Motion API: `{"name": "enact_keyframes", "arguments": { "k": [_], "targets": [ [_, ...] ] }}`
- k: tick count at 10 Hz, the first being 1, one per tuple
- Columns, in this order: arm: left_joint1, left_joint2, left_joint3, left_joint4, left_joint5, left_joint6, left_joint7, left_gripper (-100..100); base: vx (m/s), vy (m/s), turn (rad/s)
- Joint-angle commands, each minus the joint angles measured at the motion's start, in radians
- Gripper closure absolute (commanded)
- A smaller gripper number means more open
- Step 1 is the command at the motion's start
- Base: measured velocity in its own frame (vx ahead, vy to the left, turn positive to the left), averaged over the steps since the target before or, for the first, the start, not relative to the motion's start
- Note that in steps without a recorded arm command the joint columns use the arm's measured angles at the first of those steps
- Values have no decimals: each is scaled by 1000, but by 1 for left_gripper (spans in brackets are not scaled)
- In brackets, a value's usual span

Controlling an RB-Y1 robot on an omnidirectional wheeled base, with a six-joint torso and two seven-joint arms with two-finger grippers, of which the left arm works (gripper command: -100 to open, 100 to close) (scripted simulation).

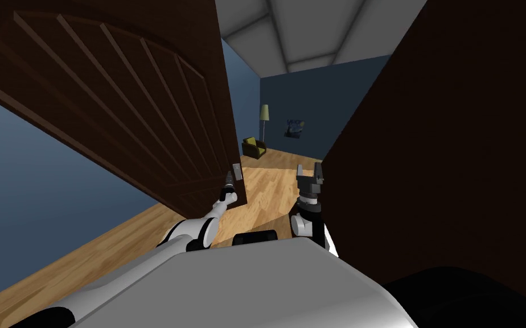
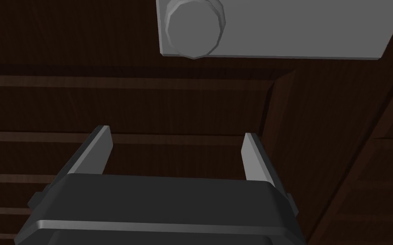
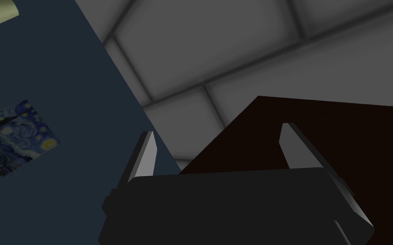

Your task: Push the door open

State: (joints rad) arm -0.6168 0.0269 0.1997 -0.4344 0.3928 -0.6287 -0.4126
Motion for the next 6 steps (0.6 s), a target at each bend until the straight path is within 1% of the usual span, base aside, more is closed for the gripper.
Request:
{"name": "enact_keyframes", "arguments": {
  "k": [1, 2, 3, 4, 5, 6],
  "targets": [
    [-5, -11, 11, 6, 26, -11, -28, -100, -163, 8, -119],
    [-9, -25, 19, 11, 47, -19, -48, -100, -140, 0, -124],
    [-13, -39, 27, 15, 65, -27, -66, -100, -144, -6, -180],
    [-17, -59, 35, 20, 86, -35, -86, -100, -151, -6, -160],
    [-18, -68, 39, 22, 94, -38, -93, -100, -148, -20, -127],
    [-23, -56, 32, 38, 85, -45, -76, -100, -65, -12, -21]
  ]
}}
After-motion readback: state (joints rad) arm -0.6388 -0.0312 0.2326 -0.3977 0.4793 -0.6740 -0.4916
